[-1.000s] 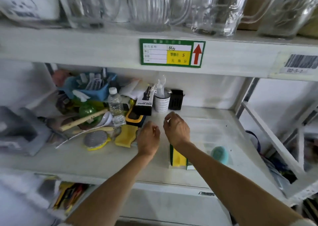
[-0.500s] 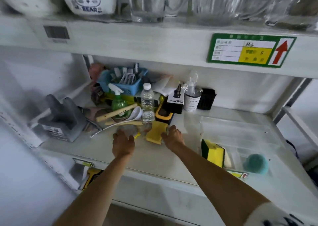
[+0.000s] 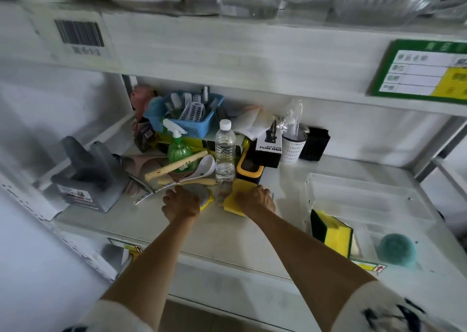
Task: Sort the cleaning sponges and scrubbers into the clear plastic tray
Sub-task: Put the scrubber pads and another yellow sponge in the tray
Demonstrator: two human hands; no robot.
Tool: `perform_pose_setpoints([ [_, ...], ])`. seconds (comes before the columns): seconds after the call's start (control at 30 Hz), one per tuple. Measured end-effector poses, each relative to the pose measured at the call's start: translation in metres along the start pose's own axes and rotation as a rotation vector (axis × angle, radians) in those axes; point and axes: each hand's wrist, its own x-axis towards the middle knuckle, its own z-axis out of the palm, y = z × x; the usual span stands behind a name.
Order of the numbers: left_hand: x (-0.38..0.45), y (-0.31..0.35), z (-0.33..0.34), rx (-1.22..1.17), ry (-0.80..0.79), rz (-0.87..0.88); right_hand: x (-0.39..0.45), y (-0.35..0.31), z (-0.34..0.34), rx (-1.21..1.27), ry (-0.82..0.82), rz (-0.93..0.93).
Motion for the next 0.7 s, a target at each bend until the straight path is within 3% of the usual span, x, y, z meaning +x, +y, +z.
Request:
perform_pose_setpoints([
  [0.33,0.009,-0.002,0.016,0.094,0.037,-0.025,0.008,-0.001,0.006,0.063,-0.002,0.037],
  [0.57,0.0,0.001,0.012,-0.243,0.059,-0.05,0.004,-0.001,-0.001,0.054,-0.013,-0.027],
  [0.7,-0.007,-0.006,0.013,-0.31,0.073,-0.047,-0.006,0.001,-0.007,0.112,-0.034,-0.036],
])
